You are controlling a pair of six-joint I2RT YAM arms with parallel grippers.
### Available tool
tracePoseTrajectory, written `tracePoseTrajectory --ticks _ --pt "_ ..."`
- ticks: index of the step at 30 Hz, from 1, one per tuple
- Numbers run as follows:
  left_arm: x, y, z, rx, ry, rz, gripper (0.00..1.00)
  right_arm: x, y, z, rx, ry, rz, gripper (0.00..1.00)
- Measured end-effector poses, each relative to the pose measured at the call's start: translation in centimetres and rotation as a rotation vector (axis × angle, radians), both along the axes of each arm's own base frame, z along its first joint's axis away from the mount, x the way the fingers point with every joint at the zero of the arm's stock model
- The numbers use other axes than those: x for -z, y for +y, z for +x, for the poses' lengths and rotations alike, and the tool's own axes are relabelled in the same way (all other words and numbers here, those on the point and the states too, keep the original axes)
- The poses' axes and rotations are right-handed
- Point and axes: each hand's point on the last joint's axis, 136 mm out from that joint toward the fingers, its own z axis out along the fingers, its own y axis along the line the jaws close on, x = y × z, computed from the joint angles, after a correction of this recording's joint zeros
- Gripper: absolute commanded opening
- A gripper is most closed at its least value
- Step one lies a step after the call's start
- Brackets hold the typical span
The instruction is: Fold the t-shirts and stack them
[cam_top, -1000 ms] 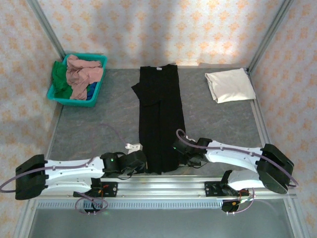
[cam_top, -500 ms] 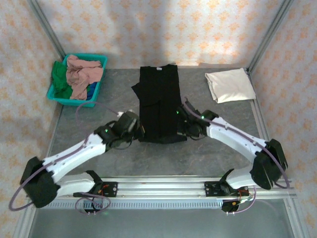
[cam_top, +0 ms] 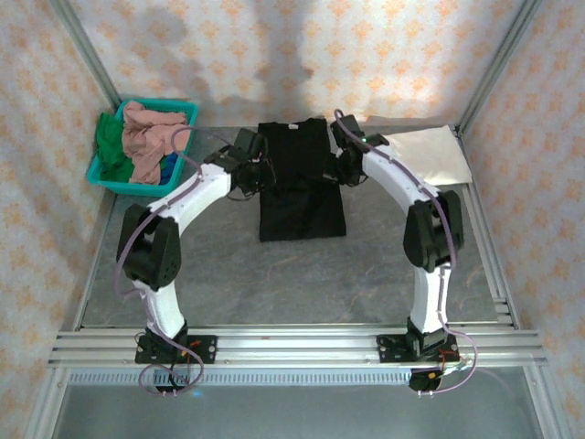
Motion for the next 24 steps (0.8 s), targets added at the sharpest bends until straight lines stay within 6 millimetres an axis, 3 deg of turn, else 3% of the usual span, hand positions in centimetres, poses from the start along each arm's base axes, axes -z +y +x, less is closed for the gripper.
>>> tracePoseTrajectory --ticks 5,12,19,21,24 --pt "3.3 0.7 2.2 0.001 0.082 0.004 0.00 2.2 0.2 2.4 -0.021 0.049 -0.023 0.01" --pt "7.9 1.9 1.8 -0.004 0.219 0.014 0.00 4.7 -0.2 2.4 -0.024 0.129 -0.034 0.02" --pt "7.3 2.5 3.4 -0.003 0.210 0.019 0.00 5.7 -0.4 3.2 -0.015 0.147 -0.036 0.08" --pt "6.9 2.4 3.8 0.002 0.201 0.019 0.07 6.1 -0.4 3.4 -0.014 0.153 -0.036 0.15" --pt "6.9 2.5 4.4 0.004 0.201 0.023 0.26 6.5 -0.8 3.7 -0.002 0.164 -0.037 0.18"
